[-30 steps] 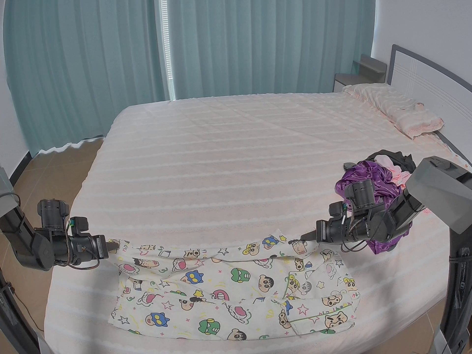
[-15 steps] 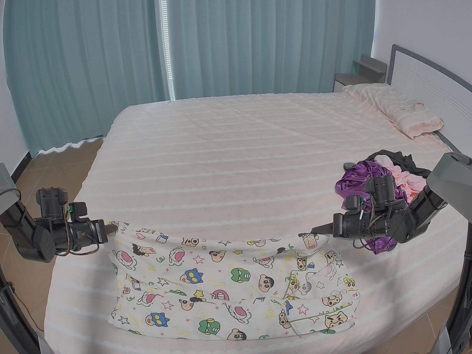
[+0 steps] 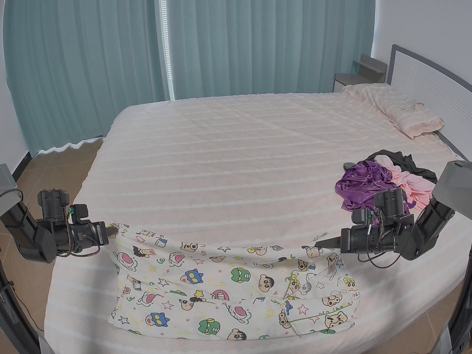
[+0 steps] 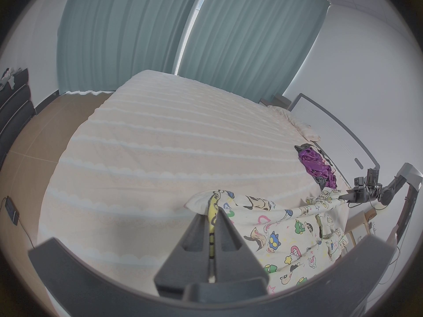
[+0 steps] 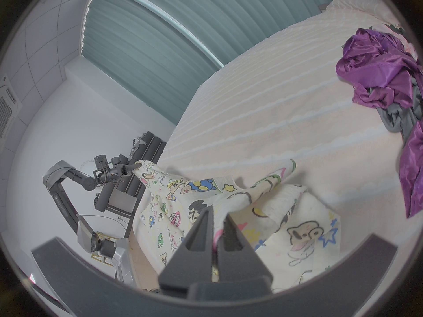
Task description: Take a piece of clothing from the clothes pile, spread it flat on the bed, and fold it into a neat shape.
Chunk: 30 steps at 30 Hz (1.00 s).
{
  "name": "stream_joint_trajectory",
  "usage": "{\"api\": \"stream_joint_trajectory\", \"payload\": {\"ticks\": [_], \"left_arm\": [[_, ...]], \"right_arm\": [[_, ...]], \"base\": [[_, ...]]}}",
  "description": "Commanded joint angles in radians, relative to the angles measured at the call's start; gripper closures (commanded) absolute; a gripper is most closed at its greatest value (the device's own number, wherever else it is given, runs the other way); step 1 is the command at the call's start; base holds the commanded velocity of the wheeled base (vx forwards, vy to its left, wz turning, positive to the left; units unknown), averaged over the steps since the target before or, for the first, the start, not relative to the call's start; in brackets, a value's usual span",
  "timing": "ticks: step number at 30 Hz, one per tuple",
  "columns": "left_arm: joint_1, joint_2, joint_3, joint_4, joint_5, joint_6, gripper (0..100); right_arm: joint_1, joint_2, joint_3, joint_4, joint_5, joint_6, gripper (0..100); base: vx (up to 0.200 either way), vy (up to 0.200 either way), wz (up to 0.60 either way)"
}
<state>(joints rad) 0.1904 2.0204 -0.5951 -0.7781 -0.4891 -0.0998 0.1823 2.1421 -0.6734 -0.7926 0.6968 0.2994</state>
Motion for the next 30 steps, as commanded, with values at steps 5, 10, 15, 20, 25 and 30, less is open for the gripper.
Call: {"api": "stream_joint_trajectory", "payload": {"ticks": [5,10,15,20,25,30], "left_arm": [[0.006,-0.003,0.049,0.002,0.0,0.04,100],[0.006,0.001,0.095,0.003,0.0,0.097,100],[0.004,0.007,0.138,0.006,0.0,0.152,100],[0.0,0.038,0.175,0.025,-0.002,0.213,100],[-0.005,0.081,0.192,0.026,0.003,0.259,100],[-0.025,0.126,0.182,0.025,0.035,0.261,100]], "right_arm": [[0.0,-0.021,0.176,-0.105,0.023,-0.011,100],[-0.003,-0.002,0.239,-0.119,0.024,-0.06,100],[-0.021,0.005,0.273,-0.12,0.024,-0.085,100],[-0.026,0.025,0.305,-0.12,0.018,-0.121,100],[-0.029,0.051,0.307,-0.112,0.007,-0.147,100],[-0.032,0.076,0.305,-0.112,-0.019,-0.149,100]], "base": [[0.0,0.0,0.0],[0.0,0.0,0.0],[0.0,0.0,0.0],[0.0,0.0,0.0],[0.0,0.0,0.0],[0.0,0.0,0.0]]}}
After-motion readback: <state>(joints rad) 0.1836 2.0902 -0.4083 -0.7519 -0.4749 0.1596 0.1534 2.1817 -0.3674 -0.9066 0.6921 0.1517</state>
